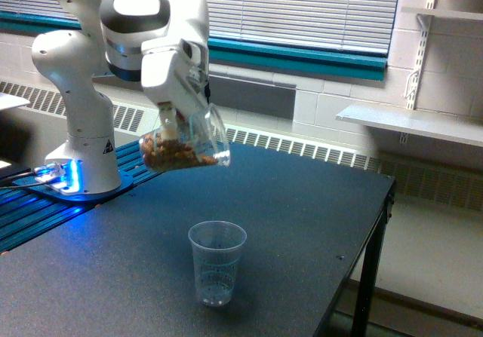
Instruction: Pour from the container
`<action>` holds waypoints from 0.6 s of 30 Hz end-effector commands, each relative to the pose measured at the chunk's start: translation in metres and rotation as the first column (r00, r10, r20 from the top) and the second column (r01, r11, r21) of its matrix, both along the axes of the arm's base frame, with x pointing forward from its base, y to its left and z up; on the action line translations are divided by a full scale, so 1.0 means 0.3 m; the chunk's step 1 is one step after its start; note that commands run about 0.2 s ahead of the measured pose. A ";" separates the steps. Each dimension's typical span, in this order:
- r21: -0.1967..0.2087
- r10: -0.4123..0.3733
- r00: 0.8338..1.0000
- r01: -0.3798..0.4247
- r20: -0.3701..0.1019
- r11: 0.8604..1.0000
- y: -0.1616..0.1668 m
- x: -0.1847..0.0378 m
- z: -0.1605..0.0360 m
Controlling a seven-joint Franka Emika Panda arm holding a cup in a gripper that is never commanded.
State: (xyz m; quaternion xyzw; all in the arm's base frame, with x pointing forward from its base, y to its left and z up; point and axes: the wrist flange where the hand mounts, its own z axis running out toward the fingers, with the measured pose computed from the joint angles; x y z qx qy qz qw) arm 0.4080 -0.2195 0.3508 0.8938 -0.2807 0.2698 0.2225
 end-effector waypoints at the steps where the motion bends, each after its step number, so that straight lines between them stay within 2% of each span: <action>1: 0.003 -0.035 0.999 0.035 -0.007 0.999 -0.026 -0.019 -0.041; 18: -0.031 -0.024 0.990 0.020 -0.136 0.999 -0.033 -0.056 -0.163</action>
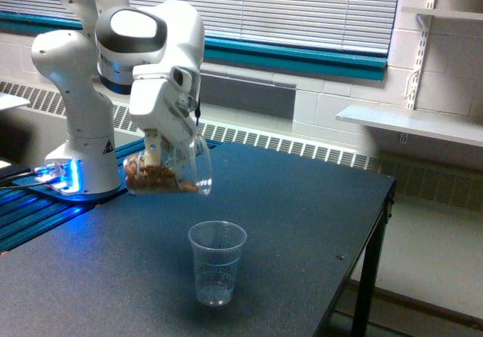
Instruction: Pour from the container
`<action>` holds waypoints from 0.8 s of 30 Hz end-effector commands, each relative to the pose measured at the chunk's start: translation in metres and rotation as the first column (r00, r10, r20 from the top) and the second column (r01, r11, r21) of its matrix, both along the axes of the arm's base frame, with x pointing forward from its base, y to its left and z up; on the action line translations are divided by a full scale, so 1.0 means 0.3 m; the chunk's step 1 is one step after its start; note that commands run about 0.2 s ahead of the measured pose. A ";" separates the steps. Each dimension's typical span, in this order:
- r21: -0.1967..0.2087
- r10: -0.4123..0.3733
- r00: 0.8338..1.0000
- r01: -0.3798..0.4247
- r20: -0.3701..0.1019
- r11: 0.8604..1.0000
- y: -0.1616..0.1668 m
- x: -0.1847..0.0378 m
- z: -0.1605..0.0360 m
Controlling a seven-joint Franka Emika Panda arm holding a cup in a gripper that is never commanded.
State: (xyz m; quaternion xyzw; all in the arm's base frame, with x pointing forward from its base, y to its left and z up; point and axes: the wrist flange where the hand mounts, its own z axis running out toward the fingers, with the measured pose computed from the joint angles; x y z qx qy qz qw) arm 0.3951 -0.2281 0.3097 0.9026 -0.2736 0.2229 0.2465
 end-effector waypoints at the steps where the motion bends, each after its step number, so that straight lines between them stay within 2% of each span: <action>1: -0.017 -0.005 0.999 0.005 -0.038 1.000 -0.003 -0.014 -0.031; 24: -0.064 0.056 0.988 -0.066 -0.147 0.996 0.061 0.034 -0.076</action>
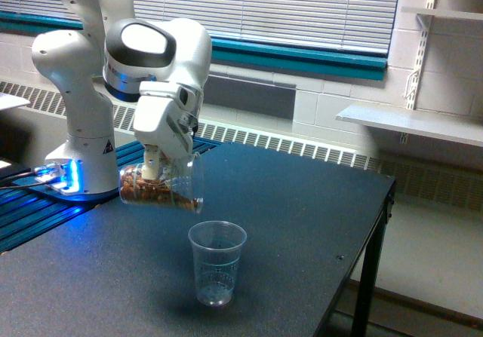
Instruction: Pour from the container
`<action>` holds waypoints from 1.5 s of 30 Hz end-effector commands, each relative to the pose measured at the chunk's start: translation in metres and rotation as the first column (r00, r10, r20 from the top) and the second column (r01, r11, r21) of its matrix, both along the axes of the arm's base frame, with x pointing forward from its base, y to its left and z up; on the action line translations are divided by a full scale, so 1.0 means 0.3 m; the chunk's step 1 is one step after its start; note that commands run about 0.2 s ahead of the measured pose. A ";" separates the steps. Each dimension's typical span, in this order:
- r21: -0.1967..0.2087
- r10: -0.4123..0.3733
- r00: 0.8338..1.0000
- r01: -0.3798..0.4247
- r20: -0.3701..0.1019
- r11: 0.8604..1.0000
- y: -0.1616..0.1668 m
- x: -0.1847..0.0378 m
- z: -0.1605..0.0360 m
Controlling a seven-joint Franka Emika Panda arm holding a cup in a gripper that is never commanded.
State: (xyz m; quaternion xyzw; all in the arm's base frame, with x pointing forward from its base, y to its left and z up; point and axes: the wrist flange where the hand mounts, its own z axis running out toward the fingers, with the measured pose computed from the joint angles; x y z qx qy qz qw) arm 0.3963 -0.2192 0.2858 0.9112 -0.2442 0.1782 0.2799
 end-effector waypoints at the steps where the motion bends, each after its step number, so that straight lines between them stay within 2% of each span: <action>1: -0.022 0.041 0.999 -0.042 -0.034 0.999 0.035 0.030 0.000; 15: -0.029 -0.012 0.997 0.010 -0.074 1.000 0.069 0.025 -0.028; 30: -0.031 -0.033 0.997 0.031 -0.073 0.999 0.099 0.068 -0.033; 45: -0.057 -0.078 0.993 0.073 -0.085 0.996 0.092 0.095 -0.019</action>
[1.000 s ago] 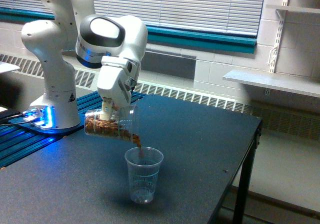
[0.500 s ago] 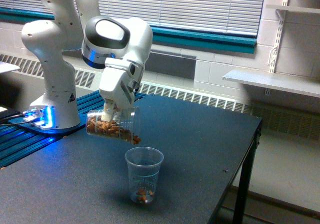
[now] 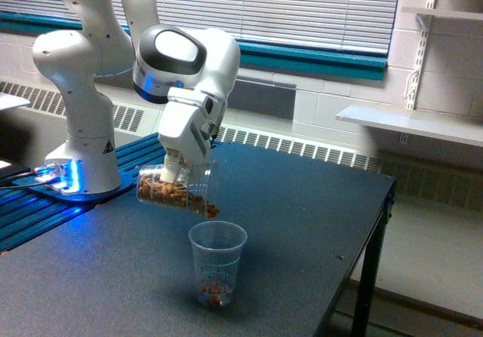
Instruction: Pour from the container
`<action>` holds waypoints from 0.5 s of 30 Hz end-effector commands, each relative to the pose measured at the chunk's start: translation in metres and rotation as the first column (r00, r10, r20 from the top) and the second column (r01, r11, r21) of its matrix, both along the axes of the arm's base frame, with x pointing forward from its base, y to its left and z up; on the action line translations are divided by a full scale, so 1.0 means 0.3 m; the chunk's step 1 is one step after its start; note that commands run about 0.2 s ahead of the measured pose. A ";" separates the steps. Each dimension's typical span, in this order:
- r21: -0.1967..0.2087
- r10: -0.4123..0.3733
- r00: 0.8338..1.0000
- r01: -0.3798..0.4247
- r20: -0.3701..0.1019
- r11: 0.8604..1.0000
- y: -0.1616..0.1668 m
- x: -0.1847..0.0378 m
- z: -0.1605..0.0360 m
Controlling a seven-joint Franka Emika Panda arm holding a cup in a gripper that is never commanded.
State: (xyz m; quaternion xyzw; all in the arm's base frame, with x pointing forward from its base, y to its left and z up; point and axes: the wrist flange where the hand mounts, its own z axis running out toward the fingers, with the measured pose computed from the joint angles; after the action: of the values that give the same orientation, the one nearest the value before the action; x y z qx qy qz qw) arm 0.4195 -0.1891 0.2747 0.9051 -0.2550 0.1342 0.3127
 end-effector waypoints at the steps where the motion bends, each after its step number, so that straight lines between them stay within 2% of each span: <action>1: -0.016 -0.019 1.000 0.019 -0.001 1.000 -0.011 0.018 0.019; 15: -0.049 -0.028 0.999 0.026 -0.038 0.998 -0.040 0.032 0.049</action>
State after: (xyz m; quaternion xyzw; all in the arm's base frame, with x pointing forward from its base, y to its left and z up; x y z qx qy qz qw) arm 0.4240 -0.1990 0.2831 0.8953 -0.2688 0.1222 0.3334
